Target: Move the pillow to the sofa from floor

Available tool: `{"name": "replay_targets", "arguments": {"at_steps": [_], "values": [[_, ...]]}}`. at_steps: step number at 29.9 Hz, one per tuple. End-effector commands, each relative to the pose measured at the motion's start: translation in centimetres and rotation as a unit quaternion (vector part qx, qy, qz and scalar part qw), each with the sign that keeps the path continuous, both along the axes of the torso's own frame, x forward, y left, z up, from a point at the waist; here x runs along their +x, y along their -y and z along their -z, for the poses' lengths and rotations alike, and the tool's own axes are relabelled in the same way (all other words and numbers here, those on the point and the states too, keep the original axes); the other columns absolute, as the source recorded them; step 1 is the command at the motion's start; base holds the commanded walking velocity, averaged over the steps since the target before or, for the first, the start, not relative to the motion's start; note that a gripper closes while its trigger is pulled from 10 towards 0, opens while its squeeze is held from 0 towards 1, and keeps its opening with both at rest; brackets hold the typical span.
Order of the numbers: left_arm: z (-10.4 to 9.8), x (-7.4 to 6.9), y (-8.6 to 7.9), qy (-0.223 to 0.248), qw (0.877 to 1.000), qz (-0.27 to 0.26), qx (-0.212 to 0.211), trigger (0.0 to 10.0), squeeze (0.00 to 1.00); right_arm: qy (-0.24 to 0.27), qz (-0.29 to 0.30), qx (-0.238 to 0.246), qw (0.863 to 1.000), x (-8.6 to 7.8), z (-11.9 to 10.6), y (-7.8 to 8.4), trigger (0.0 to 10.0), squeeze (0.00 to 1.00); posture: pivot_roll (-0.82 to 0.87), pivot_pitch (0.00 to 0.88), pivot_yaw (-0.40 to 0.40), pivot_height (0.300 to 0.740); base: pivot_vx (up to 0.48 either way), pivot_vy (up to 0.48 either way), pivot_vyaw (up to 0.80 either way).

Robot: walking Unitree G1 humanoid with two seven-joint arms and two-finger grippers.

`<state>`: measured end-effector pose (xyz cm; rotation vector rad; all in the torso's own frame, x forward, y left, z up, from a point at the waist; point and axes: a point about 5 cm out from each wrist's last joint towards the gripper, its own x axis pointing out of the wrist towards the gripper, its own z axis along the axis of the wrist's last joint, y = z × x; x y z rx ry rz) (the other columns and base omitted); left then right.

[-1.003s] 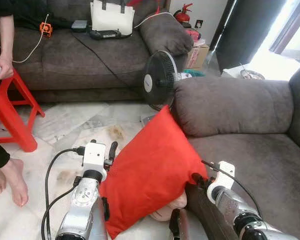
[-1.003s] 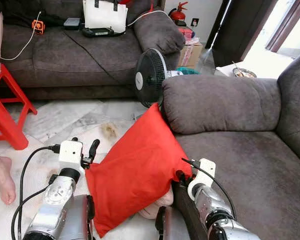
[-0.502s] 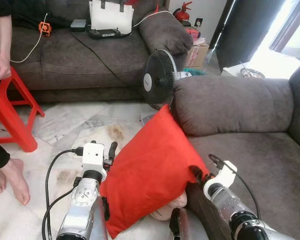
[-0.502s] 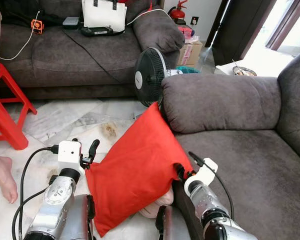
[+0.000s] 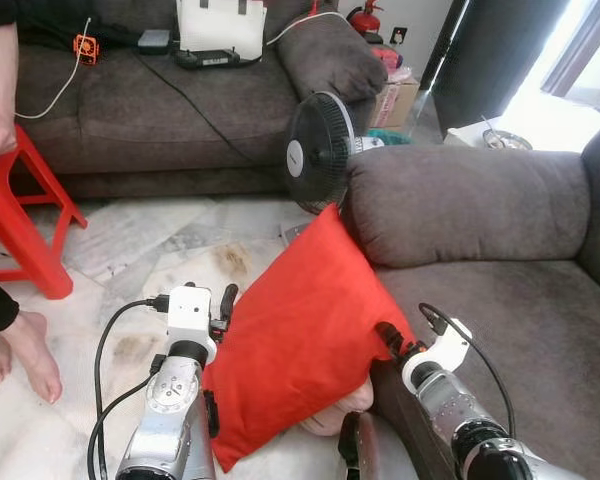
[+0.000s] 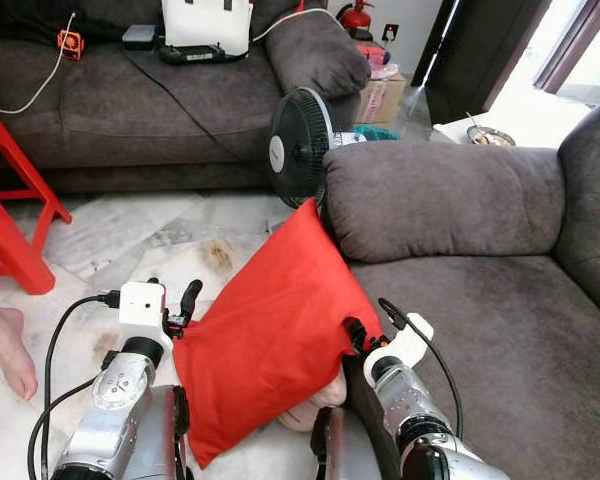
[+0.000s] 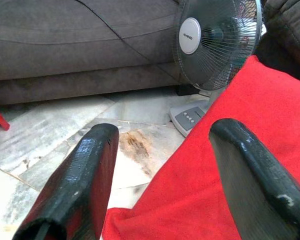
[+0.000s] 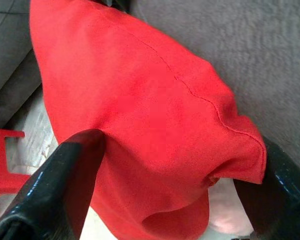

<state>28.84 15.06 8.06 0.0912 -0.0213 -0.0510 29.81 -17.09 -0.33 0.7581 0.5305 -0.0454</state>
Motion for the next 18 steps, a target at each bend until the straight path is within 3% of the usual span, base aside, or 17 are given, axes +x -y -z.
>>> {"name": "replay_targets", "arguments": {"at_steps": [1, 18], "values": [[0.1, -0.21, 0.37, -0.002, 1.0, 0.005, 0.001, 10.0, 0.0, 0.018, -0.004, -0.017, 1.0, 0.26, -0.39, 0.34, 10.0, 0.0, 0.15, 0.093, -0.172, 0.562, 0.0, 0.0, 0.0], [-0.35, -0.01, 0.33, 0.011, 1.0, 0.002, 0.008, 10.0, 0.0, 0.03, -0.007, -0.026, 0.999, 0.24, -0.44, 0.38, 10.0, 0.0, 0.15, 0.091, -0.167, 0.562, 0.0, 0.0, 0.0]]}}
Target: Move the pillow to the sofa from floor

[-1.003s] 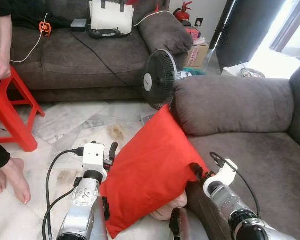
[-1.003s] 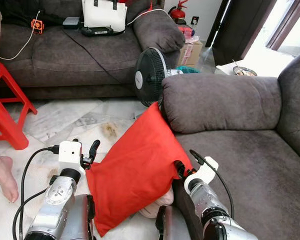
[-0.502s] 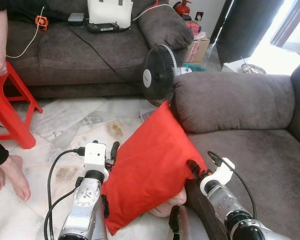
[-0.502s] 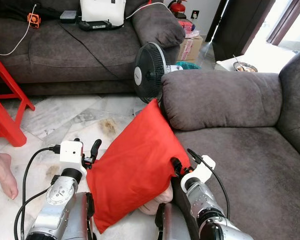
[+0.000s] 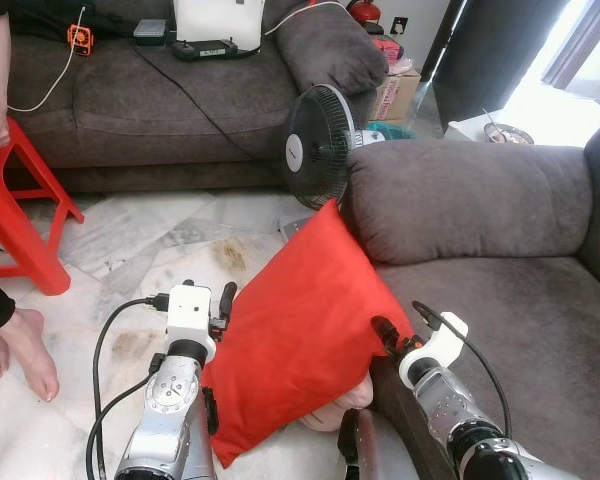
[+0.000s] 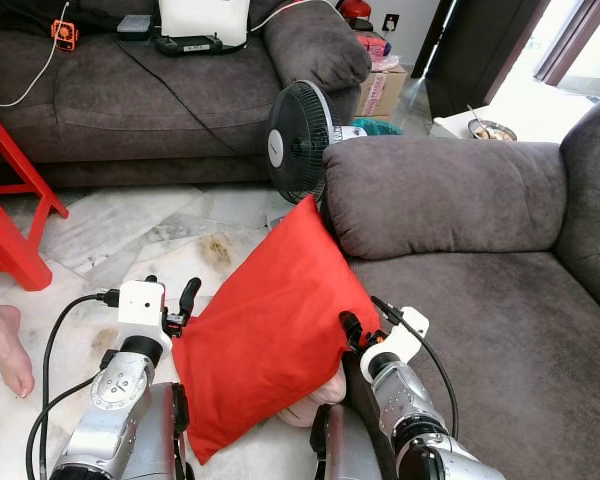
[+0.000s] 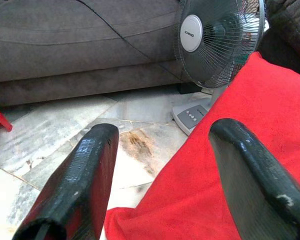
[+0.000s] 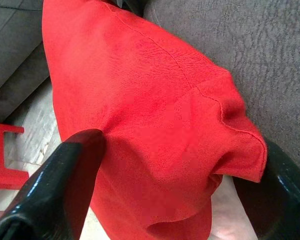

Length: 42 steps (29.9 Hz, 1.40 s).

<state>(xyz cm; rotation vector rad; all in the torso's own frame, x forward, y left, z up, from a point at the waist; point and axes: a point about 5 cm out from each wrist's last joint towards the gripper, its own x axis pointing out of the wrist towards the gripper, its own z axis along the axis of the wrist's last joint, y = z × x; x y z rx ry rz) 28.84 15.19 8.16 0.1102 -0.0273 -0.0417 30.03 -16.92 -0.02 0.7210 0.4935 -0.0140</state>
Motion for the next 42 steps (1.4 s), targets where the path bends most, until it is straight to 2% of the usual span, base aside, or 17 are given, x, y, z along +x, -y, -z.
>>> {"name": "replay_targets", "arguments": {"at_steps": [1, 20, 42], "values": [[-0.27, 0.0, 0.49, 0.008, 1.0, 0.007, -0.002, 10.0, 0.0, 0.007, 0.004, -0.011, 1.0, 0.02, -0.12, 0.55, 10.0, 0.0, 0.15, 0.091, -0.167, 0.562, 0.24, 0.0, 0.0], [-0.23, -0.03, 0.47, 0.007, 1.0, 0.006, 0.001, 10.0, 0.0, 0.005, -0.008, -0.02, 1.0, 0.03, -0.1, 0.38, 10.0, 0.0, 0.15, 0.092, -0.169, 0.562, 0.253, 0.0, 0.0], [0.3, -0.13, 0.94, -0.012, 1.0, 0.017, 0.001, 10.0, 0.0, -0.019, -0.021, -0.04, 0.999, -0.54, 0.55, 0.39, 10.0, 0.0, 0.15, 0.096, -0.175, 0.562, 0.0, 0.0, 0.0]]}}
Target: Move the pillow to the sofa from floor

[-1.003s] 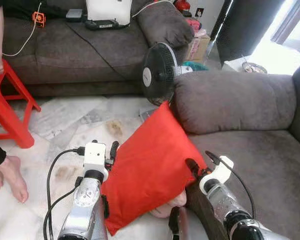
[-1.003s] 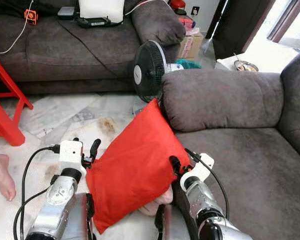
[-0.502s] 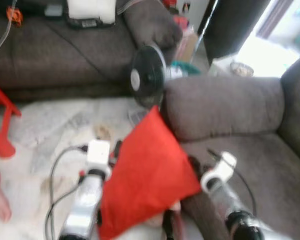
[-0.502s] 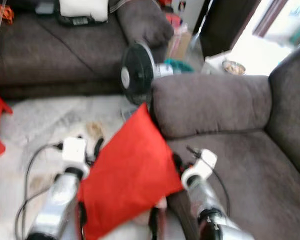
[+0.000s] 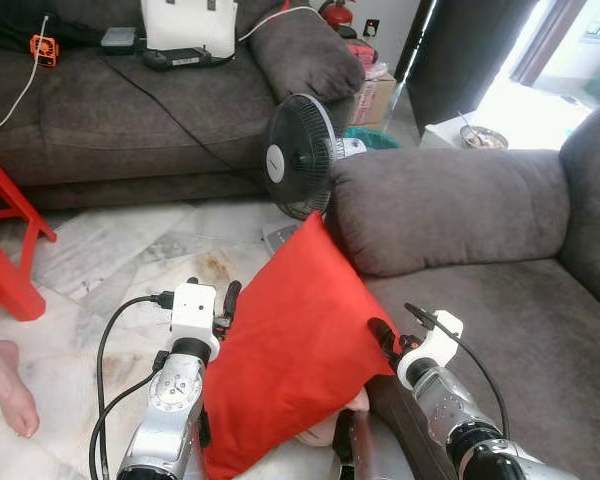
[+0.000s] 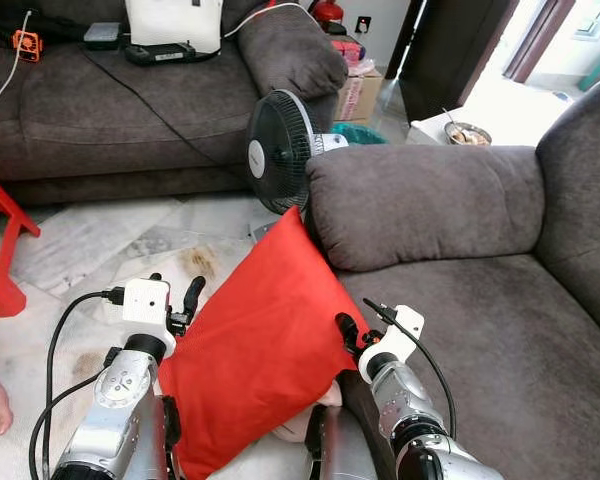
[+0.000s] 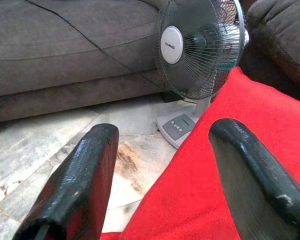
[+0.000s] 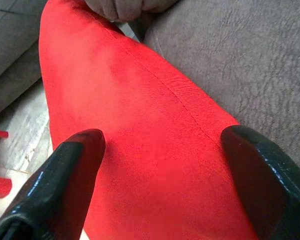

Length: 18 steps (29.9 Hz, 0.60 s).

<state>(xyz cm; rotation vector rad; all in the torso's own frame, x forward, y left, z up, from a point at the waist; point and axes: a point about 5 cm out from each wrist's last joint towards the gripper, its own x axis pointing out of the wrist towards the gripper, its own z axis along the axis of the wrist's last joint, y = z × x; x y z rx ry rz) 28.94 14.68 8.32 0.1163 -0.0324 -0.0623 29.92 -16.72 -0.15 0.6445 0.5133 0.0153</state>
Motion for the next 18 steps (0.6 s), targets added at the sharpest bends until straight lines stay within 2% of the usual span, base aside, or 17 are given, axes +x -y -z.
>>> {"name": "replay_targets", "arguments": {"at_steps": [1, 5, 6, 7, 9, 13, 15, 16, 18], "values": [[0.49, -0.24, 0.43, -0.015, 1.0, 0.006, -0.002, 10.0, 0.0, -0.021, 0.005, -0.01, 1.0, -0.54, 0.55, 0.62, 10.0, 0.0, 0.14, 0.096, -0.176, 0.562, 0.0, 0.0, 0.0], [0.61, -0.27, 0.49, -0.018, 1.0, 0.008, -0.003, 10.0, 0.0, -0.039, 0.001, -0.026, 0.999, -1.01, 1.04, 0.79, 10.0, 0.0, 0.14, 0.097, -0.176, 0.562, 0.0, 0.0, 0.0], [0.65, -0.29, 0.55, -0.019, 1.0, 0.009, -0.003, 10.0, 0.0, -0.04, -0.002, -0.024, 0.999, -1.1, 1.12, 0.71, 10.0, 0.27, 0.15, 0.099, -0.177, 0.562, 0.0, 0.0, 0.0], [0.68, -0.31, 0.6, -0.02, 1.0, 0.01, -0.003, 10.0, 0.0, -0.039, -0.003, -0.021, 0.999, -1.14, 1.16, 0.65, 10.0, 0.27, 0.15, 0.1, -0.177, 0.562, 0.0, 0.0, 0.0], [0.7, -0.34, 0.63, -0.02, 1.0, 0.011, -0.003, 10.0, 0.0, -0.037, -0.005, -0.012, 0.999, -1.17, 1.17, 0.5, 10.0, 1.0, 0.15, 0.101, -0.176, 0.562, 0.0, 0.0, 0.0], [0.77, -0.41, 0.68, -0.023, 1.0, 0.013, -0.003, 10.0, 0.0, -0.04, -0.003, -0.011, 0.999, -1.12, 1.14, 0.49, 10.0, 1.0, 0.15, 0.104, -0.175, 0.562, 0.0, 0.0, 0.0], [0.78, -0.44, 0.65, -0.024, 1.0, 0.014, -0.003, 10.0, 0.0, -0.052, -0.016, -0.019, 0.998, -1.19, 1.26, 0.45, 10.0, 0.91, 0.15, 0.106, -0.176, 0.562, 0.0, 0.0, 0.0], [0.78, -0.44, 0.64, -0.024, 1.0, 0.014, -0.003, 10.0, 0.0, -0.056, -0.023, -0.019, 0.998, -1.22, 1.29, 0.39, 10.0, 0.0, 0.15, 0.106, -0.177, 0.562, 0.0, 0.0, 0.0], [0.77, -0.43, 0.62, -0.025, 1.0, 0.014, -0.003, 10.0, 0.0, -0.06, -0.027, -0.015, 0.998, -1.27, 1.34, 0.3, 10.0, 0.0, 0.15, 0.106, -0.177, 0.562, 0.0, 0.0, 0.0]]}}
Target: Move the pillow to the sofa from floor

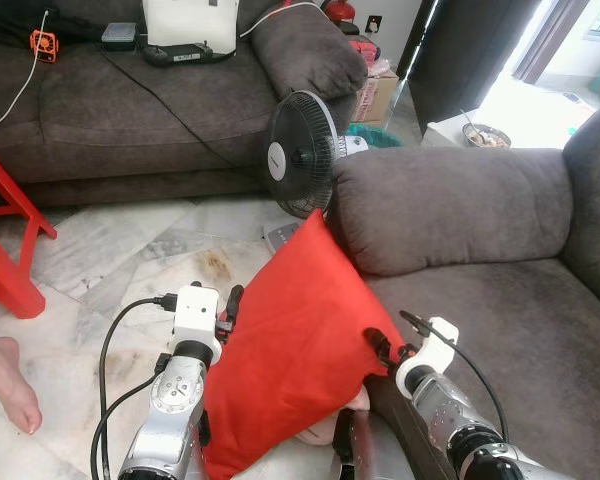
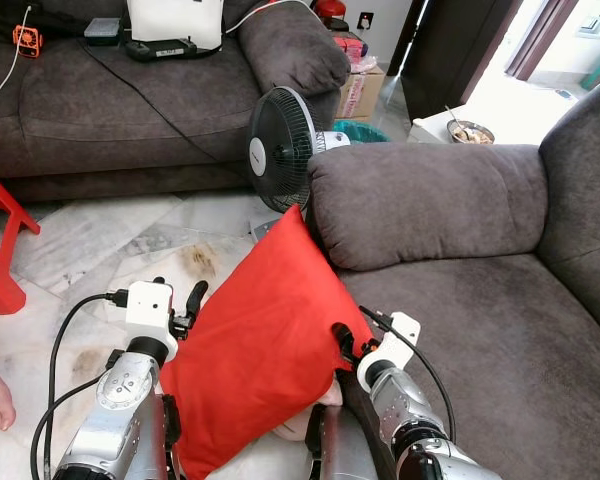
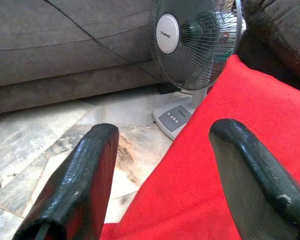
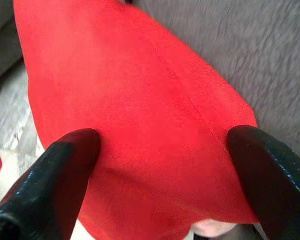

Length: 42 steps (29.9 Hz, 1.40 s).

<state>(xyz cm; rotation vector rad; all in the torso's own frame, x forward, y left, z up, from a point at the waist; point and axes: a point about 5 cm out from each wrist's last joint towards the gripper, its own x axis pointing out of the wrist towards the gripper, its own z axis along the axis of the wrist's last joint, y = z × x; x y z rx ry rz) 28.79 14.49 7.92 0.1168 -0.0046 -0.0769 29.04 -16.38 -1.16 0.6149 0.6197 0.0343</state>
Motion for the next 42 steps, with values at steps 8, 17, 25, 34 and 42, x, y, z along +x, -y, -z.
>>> {"name": "replay_targets", "arguments": {"at_steps": [8, 17, 25, 34, 42], "values": [[0.5, -0.4, 0.5, -0.017, 1.0, 0.012, -0.006, 10.0, 0.0, -0.045, -0.047, 0.016, 0.998, -1.0, 0.8, -0.4, 10.0, 0.0, 0.15, 0.115, -0.177, 0.562, 0.0, 0.0, 0.0], [0.6, -0.6, 0.5, -0.02, 1.0, 0.013, -0.006, 10.0, 0.0, -0.025, -0.034, 0.062, 0.997, -0.5, 0.3, -0.8, 10.0, 0.0, 0.16, 0.131, -0.181, 0.562, 0.0, 0.0, 0.0], [0.5, -0.9, 0.2, -0.019, 1.0, 0.007, -0.006, 10.0, 0.0, -0.019, -0.024, 0.078, 0.996, -0.2, 0.1, -1.3, 10.0, 0.0, 0.17, 0.16, -0.19, 0.562, 0.0, 0.0, 0.0], [0.2, -1.4, -0.1, -0.016, 1.0, 0.0, -0.004, 10.0, 0.0, 0.025, -0.025, 0.104, 0.994, 0.0, -0.3, -1.9, 10.0, 0.0, 0.19, 0.193, -0.197, 0.562, 0.0, 0.0, 0.0], [-0.1, -1.9, -0.2, -0.013, 1.0, -0.002, -0.003, 10.0, 0.0, 0.078, -0.002, 0.134, 0.988, 0.6, -1.2, -1.4, 10.0, 0.0, 0.21, 0.226, -0.194, 0.562, 0.0, 0.0, 0.0]]}}
